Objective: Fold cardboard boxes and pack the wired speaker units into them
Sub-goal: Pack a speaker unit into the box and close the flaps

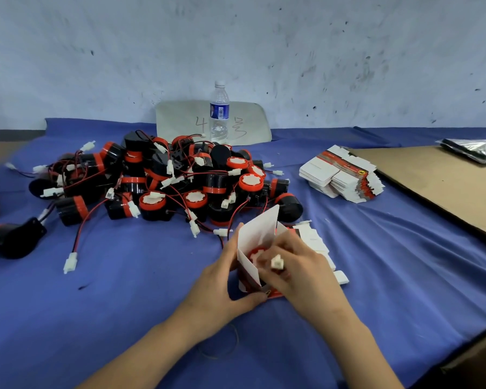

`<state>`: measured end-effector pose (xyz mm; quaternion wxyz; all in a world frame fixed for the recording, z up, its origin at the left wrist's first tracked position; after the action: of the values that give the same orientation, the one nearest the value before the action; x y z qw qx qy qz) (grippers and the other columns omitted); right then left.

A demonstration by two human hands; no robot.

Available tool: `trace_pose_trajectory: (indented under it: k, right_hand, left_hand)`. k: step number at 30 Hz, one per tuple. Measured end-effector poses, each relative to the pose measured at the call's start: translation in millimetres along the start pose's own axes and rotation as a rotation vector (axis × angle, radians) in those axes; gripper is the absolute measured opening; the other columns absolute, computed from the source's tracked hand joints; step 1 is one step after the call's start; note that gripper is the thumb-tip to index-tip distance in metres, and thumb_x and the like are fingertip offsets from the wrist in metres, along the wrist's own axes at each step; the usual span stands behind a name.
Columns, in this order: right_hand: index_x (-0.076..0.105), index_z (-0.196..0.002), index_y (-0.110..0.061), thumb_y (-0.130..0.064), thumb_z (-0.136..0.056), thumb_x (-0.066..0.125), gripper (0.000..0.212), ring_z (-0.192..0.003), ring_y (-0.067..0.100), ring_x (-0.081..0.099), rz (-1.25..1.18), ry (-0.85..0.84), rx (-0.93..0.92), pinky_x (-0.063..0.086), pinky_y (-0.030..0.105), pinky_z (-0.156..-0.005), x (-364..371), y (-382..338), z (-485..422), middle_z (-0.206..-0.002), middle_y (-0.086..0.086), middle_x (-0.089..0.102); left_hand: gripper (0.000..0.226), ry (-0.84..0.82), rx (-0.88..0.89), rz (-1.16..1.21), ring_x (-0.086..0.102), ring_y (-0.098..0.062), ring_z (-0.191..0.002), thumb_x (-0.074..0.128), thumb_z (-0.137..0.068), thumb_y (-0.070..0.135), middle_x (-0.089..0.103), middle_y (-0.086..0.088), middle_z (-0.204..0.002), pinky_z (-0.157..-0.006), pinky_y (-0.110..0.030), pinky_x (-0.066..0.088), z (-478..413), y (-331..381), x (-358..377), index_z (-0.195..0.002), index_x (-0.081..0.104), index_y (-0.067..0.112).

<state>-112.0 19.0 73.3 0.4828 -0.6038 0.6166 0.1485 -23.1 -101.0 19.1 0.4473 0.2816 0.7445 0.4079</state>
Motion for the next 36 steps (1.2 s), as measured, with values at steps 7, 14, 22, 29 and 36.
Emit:
trace_pose_trajectory:
  k: [7,14,22,29,36]
  right_hand:
    - [0.068,-0.107,-0.020,-0.005,-0.082,0.055,0.032,-0.089,0.016,0.059,-0.091,-0.137,0.027,0.050,0.036,-0.073,-6,0,1,-0.102,-0.008,0.064]
    - [0.037,-0.114,-0.020,-0.025,-0.102,0.037,0.013,-0.075,0.027,0.063,-0.152,-0.091,0.125,0.048,0.046,-0.065,0,4,1,-0.090,-0.001,0.066]
    - [0.049,-0.114,-0.032,-0.013,-0.093,0.060,0.031,-0.068,0.007,0.058,-0.286,0.563,0.207,0.040,0.011,-0.060,-20,16,7,-0.078,-0.008,0.062]
    - [0.046,-0.108,-0.044,-0.035,-0.091,0.054,0.021,-0.069,0.008,0.065,-0.384,0.700,0.213,0.045,0.012,-0.061,-19,19,12,-0.074,-0.008,0.066]
    - [0.065,-0.107,-0.008,-0.006,-0.091,0.057,0.019,-0.075,0.015,0.062,-0.207,0.669,0.043,0.047,0.017,-0.067,-16,11,6,-0.092,-0.001,0.058]
  left_hand:
    - [0.094,0.101,0.102,-0.072,0.052,0.010,-0.114,0.068,-0.084,0.047,0.055,0.020,-0.129,-0.090,-0.007,0.043,4,4,1,-0.142,-0.005,0.062]
    - [0.059,0.176,0.377,-0.453,0.053,-0.003,-0.120,0.071,-0.084,0.009,0.025,-0.002,-0.157,-0.087,-0.015,0.051,5,22,4,-0.125,0.053,0.046]
    - [0.040,0.181,0.338,-0.502,0.049,-0.002,-0.104,0.077,-0.078,0.012,0.036,-0.004,-0.147,-0.080,0.002,0.038,1,24,8,-0.097,0.052,0.037]
    - [0.018,0.200,0.353,-0.507,0.042,0.002,-0.114,0.069,-0.085,0.022,0.033,0.000,-0.146,-0.084,0.007,0.030,3,22,7,-0.096,0.058,0.032]
    - [0.009,0.204,0.357,-0.500,0.045,-0.003,-0.111,0.058,-0.088,0.032,0.029,-0.001,-0.146,-0.083,0.007,0.031,4,23,8,-0.097,0.061,0.029]
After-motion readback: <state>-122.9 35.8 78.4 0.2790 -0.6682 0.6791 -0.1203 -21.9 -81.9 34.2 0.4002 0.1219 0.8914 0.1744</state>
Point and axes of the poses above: each hand's wrist, its own z-axis away from the middle knuckle, its own x-axis out of the palm, y = z × x, the point moved 4 cm from there along -z, towards the middle knuckle
